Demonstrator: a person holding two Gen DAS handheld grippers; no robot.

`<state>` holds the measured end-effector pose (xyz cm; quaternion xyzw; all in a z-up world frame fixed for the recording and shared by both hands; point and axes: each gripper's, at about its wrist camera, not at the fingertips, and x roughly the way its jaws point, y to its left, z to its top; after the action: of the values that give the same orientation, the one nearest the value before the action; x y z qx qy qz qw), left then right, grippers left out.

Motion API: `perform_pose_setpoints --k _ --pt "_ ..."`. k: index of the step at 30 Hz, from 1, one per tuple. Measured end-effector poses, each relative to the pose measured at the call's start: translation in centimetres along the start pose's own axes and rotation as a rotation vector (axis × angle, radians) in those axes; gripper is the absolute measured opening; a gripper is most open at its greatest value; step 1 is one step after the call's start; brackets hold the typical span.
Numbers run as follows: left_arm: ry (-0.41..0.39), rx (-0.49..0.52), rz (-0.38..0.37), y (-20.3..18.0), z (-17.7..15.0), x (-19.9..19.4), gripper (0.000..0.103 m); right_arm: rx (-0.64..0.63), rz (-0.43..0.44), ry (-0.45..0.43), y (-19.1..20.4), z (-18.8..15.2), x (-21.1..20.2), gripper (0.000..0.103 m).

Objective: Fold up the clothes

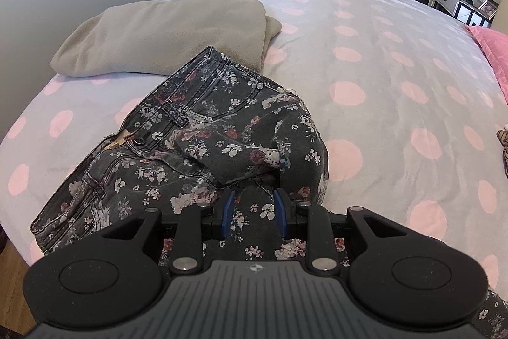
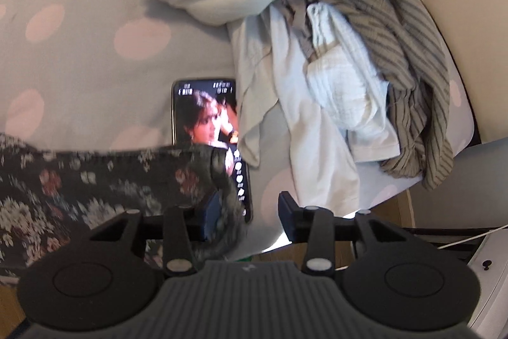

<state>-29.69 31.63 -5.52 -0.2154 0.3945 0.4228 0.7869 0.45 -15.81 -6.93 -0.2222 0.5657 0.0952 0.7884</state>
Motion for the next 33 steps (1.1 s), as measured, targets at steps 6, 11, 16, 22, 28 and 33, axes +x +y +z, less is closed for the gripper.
perform_pose_setpoints --k 6,11,16,22,28,33 --pt "0.007 -0.002 -0.011 -0.3 -0.1 0.2 0.025 0.059 0.103 -0.061 -1.3 2.1 -0.9 0.046" --pt "0.004 0.011 -0.011 -0.7 -0.2 0.1 0.025 0.071 0.134 0.006 0.0 2.3 3.5 0.044" --pt "0.011 0.008 -0.003 -0.5 -0.2 0.4 0.025 0.052 0.130 0.016 1.3 2.3 5.7 0.037" --pt "0.010 0.018 -0.006 -0.8 -0.3 0.4 0.025 -0.077 0.043 -0.065 3.4 2.2 5.9 0.005" --pt "0.010 0.017 -0.004 -0.9 -0.3 0.4 0.025 -0.150 -0.126 -0.231 4.5 2.3 4.1 0.000" --pt "0.009 0.013 -0.002 -0.7 -0.3 0.4 0.025 -0.066 0.023 -0.132 3.0 2.7 4.7 0.007"
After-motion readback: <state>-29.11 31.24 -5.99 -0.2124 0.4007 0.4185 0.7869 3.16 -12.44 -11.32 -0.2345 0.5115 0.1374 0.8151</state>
